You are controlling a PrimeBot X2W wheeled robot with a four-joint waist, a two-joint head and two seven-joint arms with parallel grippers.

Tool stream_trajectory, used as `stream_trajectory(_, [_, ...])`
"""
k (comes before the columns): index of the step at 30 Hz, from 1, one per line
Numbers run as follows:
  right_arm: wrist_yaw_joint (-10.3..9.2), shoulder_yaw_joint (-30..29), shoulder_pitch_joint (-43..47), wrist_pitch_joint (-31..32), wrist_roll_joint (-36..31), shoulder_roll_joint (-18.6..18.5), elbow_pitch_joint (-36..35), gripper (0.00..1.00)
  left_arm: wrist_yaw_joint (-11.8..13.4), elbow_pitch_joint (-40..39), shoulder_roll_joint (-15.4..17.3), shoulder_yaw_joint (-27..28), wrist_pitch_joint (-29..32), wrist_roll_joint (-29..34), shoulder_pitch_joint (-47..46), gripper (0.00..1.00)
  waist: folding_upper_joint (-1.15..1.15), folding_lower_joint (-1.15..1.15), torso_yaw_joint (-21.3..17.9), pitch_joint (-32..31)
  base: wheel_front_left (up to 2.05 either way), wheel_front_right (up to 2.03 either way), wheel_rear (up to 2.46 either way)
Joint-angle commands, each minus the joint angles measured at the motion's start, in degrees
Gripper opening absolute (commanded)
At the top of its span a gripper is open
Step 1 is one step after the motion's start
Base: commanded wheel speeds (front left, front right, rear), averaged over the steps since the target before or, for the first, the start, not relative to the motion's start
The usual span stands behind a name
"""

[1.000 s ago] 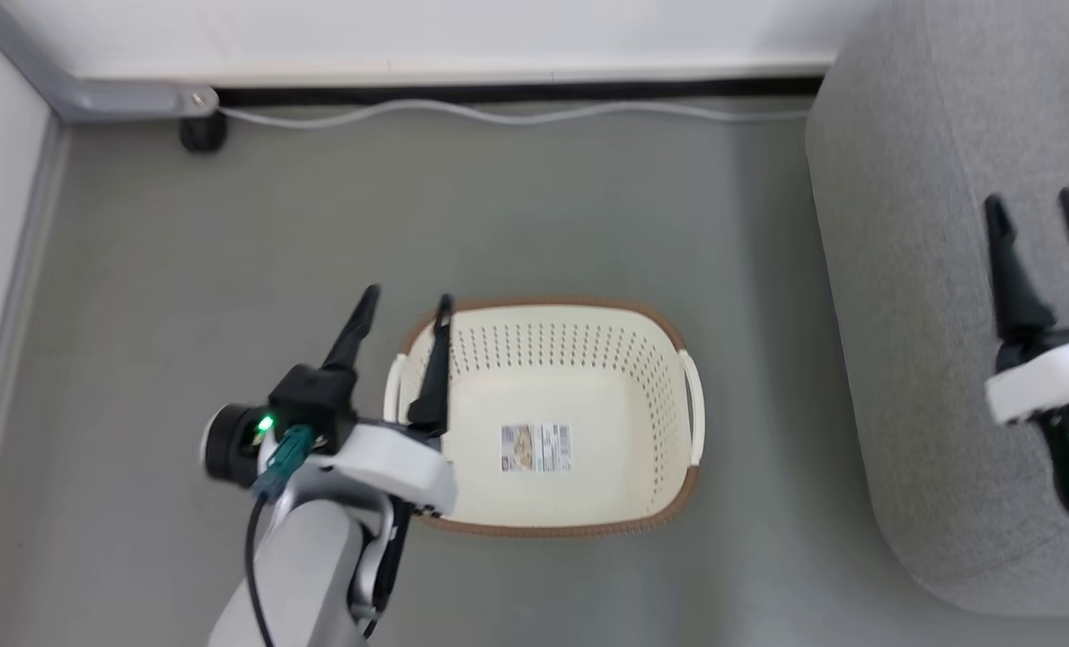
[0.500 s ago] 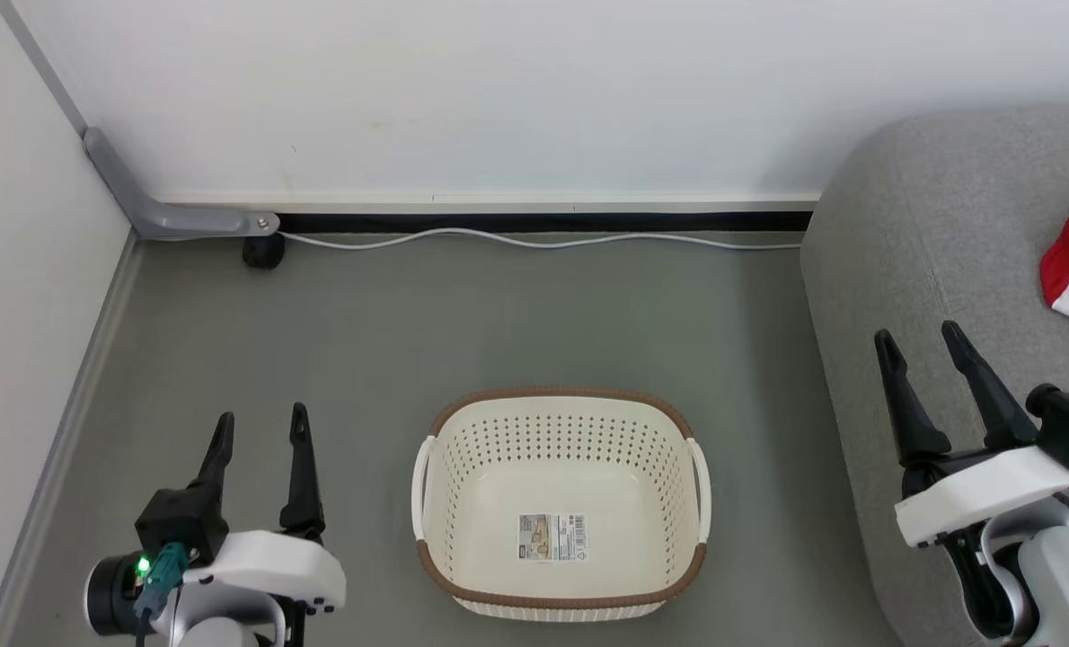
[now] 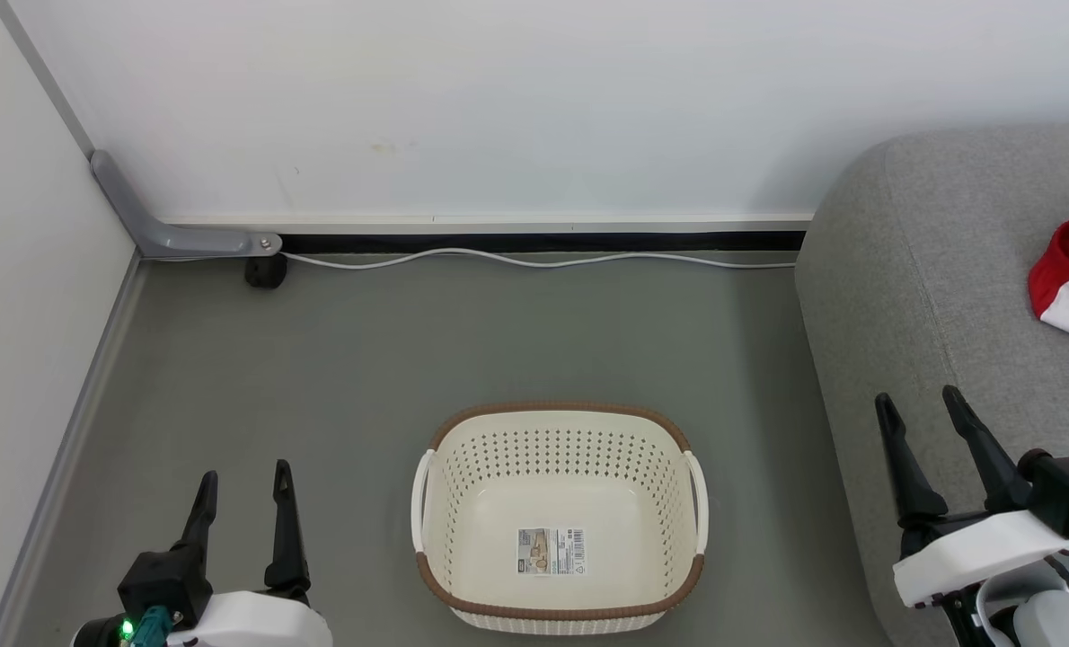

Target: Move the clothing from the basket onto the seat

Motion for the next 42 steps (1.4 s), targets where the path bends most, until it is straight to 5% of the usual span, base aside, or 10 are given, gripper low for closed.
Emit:
stream_trajectory(1, [0.07,0.6,-0.4,-0.3,-0.5,-0.6,-1.7,1.0,0.5,-1.9,0.5,1.5,-0.3,0.4,-0.8,1.0,0.0,0.0,-0.1,0.0,0.0,0.0,0.0])
stream_trajectory(15, [0.07,0.5,-0.6,-0.3,-0.7,-0.1,-1.2,1.0,0.1,-1.8,0.5,-0.1,-0.3,0.2,-0.9,1.0,0.0,0.0,-0.7,-0.2,0.0,0.0,0.0])
stream_trajectory(16, [0.0,-0.4,0.0,0.0,-0.6,0.6,0.1,0.0,0.2,-0.3,0.0,-1.7,0.0,-0.1,0.6,0.0,0.0,0.0,-0.7,-0.2,0.0,0.0,0.0])
stream_trajectory(25, [0.0,-0.8,1.4,1.1,3.2,1.9,1.4,0.0,-0.5,1.6,-0.3,-1.0,1.3,-4.2,0.5,0.0,0.0,0.13,-0.7,-0.4,0.0,0.0,0.0])
stream_trajectory(42, [0.01,-2.8,1.5,3.9,12.9,3.0,0.6,0.0,-2.3,1.2,-0.2,0.1,4.0,-15.0,-0.4,0.0,0.0,0.0,-0.8,-0.6,0.0,0.0,0.0])
